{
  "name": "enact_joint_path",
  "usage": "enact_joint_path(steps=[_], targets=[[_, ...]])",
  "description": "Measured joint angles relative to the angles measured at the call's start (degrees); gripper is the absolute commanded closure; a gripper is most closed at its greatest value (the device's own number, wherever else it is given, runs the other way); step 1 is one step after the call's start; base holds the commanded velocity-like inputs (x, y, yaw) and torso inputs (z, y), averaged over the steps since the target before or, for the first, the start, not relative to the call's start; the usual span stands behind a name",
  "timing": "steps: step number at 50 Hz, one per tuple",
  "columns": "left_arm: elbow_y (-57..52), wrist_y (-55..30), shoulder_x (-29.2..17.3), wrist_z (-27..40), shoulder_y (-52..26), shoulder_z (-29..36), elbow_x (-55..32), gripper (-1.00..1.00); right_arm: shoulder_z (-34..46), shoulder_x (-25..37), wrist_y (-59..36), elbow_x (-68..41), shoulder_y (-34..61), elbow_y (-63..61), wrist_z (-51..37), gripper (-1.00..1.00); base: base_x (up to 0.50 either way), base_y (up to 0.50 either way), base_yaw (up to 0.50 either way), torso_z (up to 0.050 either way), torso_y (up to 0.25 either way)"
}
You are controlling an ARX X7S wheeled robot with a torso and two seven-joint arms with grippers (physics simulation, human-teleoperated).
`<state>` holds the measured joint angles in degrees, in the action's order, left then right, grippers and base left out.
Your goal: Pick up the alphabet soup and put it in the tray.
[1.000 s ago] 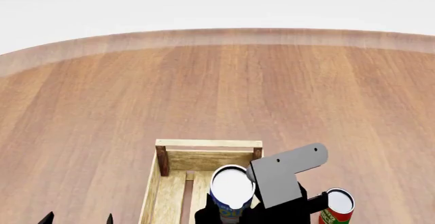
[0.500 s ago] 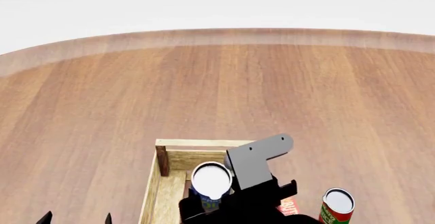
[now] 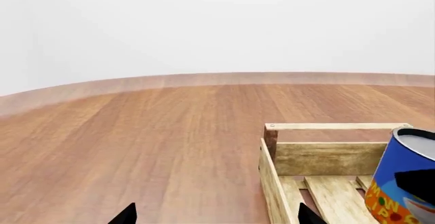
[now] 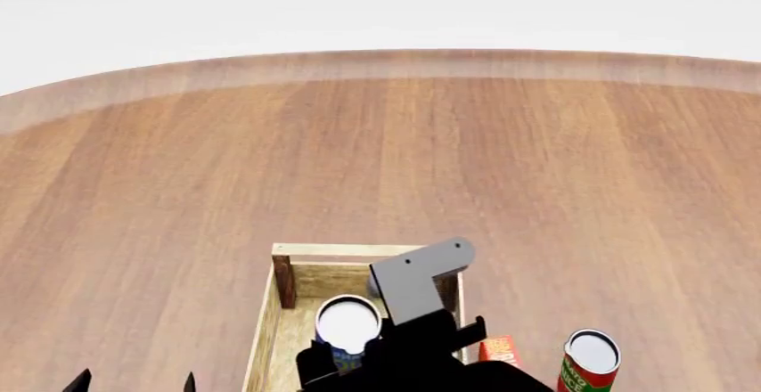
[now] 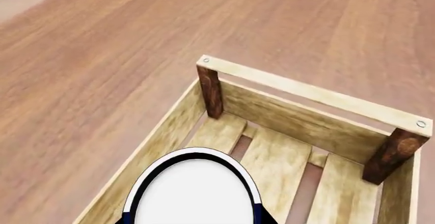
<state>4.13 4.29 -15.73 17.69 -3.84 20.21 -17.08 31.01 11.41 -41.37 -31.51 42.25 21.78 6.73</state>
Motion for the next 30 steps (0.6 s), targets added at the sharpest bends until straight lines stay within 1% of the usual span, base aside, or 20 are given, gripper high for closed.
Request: enact_joint_path(steps=[30], targets=[[0.3,0.3,-0.3,0.3,-0.2,0.5,-0.3,-1.0,3.5,-5.5,7.4,3.1,5.3,20.6,5.4,1.0,0.0,0.0,0.0,0.0,0.001]])
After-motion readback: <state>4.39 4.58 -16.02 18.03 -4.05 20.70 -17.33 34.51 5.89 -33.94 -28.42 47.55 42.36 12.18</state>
